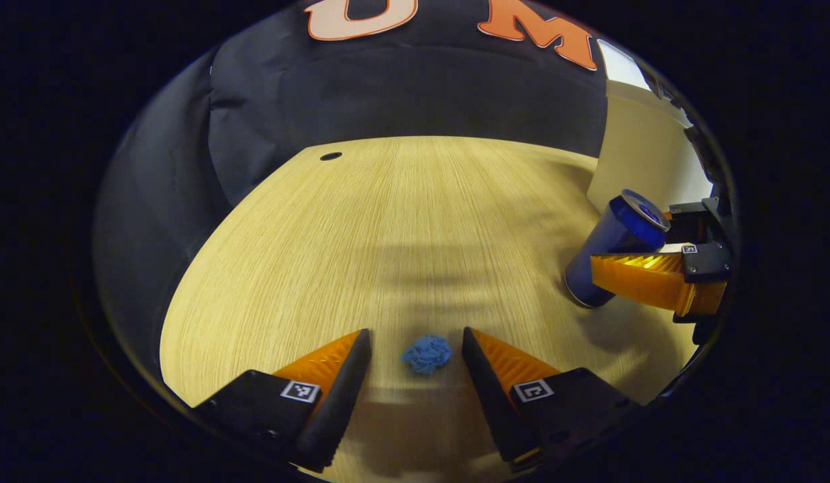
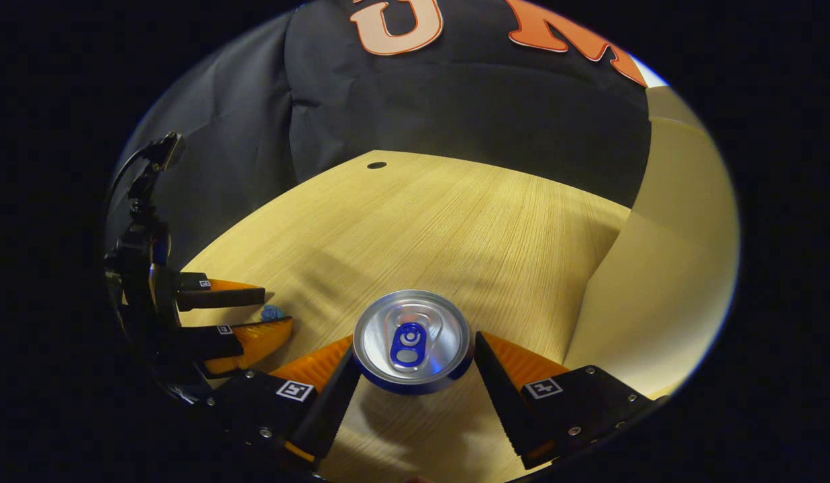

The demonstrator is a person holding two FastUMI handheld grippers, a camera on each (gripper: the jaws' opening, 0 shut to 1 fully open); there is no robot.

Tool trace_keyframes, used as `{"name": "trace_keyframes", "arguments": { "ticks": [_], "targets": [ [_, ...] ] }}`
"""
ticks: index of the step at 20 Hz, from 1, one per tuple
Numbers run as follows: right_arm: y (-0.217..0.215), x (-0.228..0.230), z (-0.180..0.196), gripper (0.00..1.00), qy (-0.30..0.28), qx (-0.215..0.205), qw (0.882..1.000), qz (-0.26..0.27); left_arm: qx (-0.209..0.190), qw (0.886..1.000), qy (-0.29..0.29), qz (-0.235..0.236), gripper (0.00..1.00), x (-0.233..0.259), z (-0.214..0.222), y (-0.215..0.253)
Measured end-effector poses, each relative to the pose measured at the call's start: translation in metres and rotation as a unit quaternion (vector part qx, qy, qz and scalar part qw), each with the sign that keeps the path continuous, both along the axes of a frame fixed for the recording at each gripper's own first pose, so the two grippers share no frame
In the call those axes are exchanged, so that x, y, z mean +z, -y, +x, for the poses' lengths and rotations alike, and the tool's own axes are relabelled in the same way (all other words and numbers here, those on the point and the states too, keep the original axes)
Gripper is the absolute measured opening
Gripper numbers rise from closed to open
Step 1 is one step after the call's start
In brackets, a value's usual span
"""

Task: Press the lid of the desktop garbage bin to open it, pick up the crumpled paper on the desktop and throw it into the bin, then pick up the pop can on the desktop and drop it into the bin, and finally close the garbage bin lid.

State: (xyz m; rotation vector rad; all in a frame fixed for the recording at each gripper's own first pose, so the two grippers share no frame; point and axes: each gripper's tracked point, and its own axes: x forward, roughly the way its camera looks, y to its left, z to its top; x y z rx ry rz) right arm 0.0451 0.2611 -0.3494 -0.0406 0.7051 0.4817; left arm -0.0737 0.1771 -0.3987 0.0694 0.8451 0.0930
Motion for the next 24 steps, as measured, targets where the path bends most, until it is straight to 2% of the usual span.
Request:
{"name": "trace_keyframes", "arguments": {
  "ticks": [1, 2, 3, 4, 5, 6, 7, 8, 14, 19, 20, 21, 24],
  "targets": [
    [-0.001, 0.0, 0.001, 0.98, 0.002, -0.001, 1.0, -0.003, 0.001, 1.0, 0.001, 0.002, 0.82, 0.004, 0.001, -0.001],
    [-0.002, -0.001, 0.001, 0.98, 0.001, -0.002, 1.0, -0.007, 0.001, 1.0, 0.001, 0.006, 0.64, 0.006, 0.004, -0.003],
    [-0.002, -0.001, 0.001, 0.93, 0.001, -0.002, 1.0, -0.01, 0.002, 1.0, 0.0, 0.009, 0.47, 0.01, 0.006, -0.004],
    [-0.002, 0.0, 0.0, 0.96, 0.001, -0.003, 1.0, -0.013, 0.002, 1.0, 0.0, 0.01, 0.3, 0.014, 0.009, -0.005],
    [-0.001, 0.001, 0.0, 0.86, 0.002, -0.005, 1.0, -0.014, 0.002, 1.0, 0.001, 0.01, 0.3, 0.018, 0.013, -0.006],
    [-0.002, 0.001, -0.001, 0.82, 0.0, -0.004, 1.0, -0.011, -0.004, 1.0, 0.0, 0.008, 0.19, 0.027, 0.016, -0.006],
    [-0.002, 0.003, -0.002, 0.76, 0.001, -0.006, 1.0, -0.008, -0.01, 1.0, -0.002, 0.005, 0.19, 0.033, 0.021, -0.006],
    [-0.001, 0.004, -0.001, 0.8, 0.007, -0.011, 1.0, -0.007, -0.014, 1.0, -0.004, -0.001, 0.19, 0.041, 0.026, -0.005],
    [0.002, 0.012, 0.001, 0.8, 0.019, -0.048, 0.999, -0.01, -0.029, 0.999, 0.017, -0.005, 0.19, 0.12, 0.086, -0.01],
    [0.006, 0.012, 0.0, 0.8, 0.023, -0.081, 0.996, -0.014, -0.052, 0.998, 0.046, 0.002, 0.18, 0.213, 0.165, -0.002],
    [0.006, 0.01, -0.002, 0.8, 0.021, -0.085, 0.996, -0.013, -0.056, 0.997, 0.053, 0.005, 0.15, 0.234, 0.184, 0.001],
    [0.008, 0.009, -0.003, 0.8, 0.018, -0.087, 0.996, -0.012, -0.058, 0.996, 0.062, 0.008, 0.19, 0.256, 0.203, 0.004],
    [0.013, 0.008, -0.003, 0.8, 0.016, -0.104, 0.994, -0.016, -0.055, 0.996, 0.073, 0.009, 0.19, 0.322, 0.262, 0.017]
  ]
}}
